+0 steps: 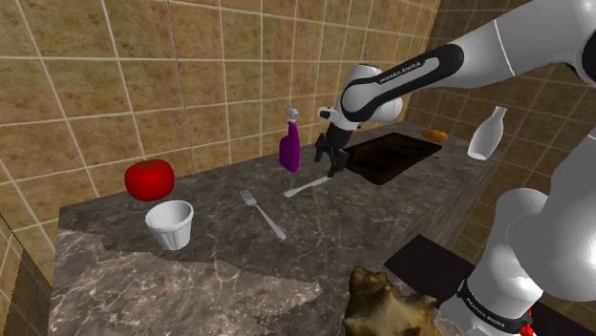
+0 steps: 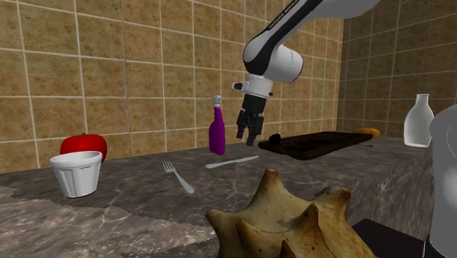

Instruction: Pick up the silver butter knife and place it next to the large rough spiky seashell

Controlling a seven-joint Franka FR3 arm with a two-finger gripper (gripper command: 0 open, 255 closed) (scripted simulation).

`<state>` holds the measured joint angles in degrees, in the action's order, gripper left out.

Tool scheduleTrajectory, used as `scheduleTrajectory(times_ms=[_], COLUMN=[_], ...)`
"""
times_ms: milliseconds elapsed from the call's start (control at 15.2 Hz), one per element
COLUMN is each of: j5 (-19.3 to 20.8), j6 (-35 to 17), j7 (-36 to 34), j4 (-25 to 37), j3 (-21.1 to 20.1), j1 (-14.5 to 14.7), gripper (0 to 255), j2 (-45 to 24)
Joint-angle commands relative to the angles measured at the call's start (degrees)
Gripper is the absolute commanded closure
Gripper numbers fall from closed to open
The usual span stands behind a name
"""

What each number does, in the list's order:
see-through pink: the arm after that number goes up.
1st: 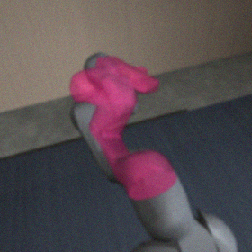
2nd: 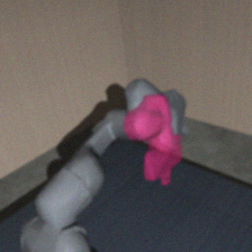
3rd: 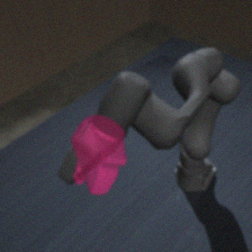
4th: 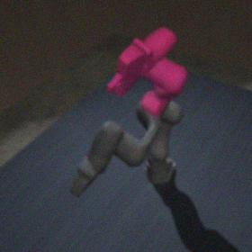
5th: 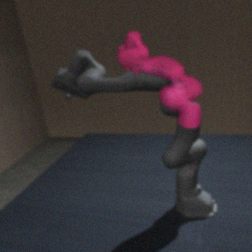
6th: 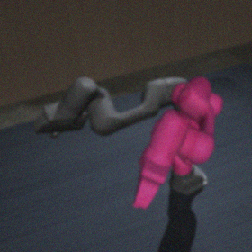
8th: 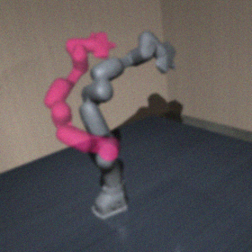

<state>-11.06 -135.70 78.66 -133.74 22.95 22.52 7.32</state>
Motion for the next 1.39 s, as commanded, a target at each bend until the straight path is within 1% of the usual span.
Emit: scheduleTrajectory(times_ms=[0, 66, 132, 594, 1122, 1188, 1320], j5=[-3.0, -4.6, -5.0, -9.6, -9.6, -9.6, -9.6], j6=[-1.5, -2.2, -2.4, -7.0, -7.0, -7.0, -7.0], j7=[7.9, 11.5, 12.4, 15.6, 15.6, 15.6, 15.6], j4=[2.5, 3.6, 3.9, 3.4, 3.4, 3.4, 3.4], j3=[0.7, 0.7, 0.5, -0.4, -0.4, -0.4, -0.4], j1=[1.3, 1.7, 1.7, 1.8, 1.8, 1.8, 1.8], gripper=[0, 0, 0, 0, 0, 255, 255], j2=[-4.8, -7.1, -7.7, -12.7, -12.7, -12.7, -12.7])
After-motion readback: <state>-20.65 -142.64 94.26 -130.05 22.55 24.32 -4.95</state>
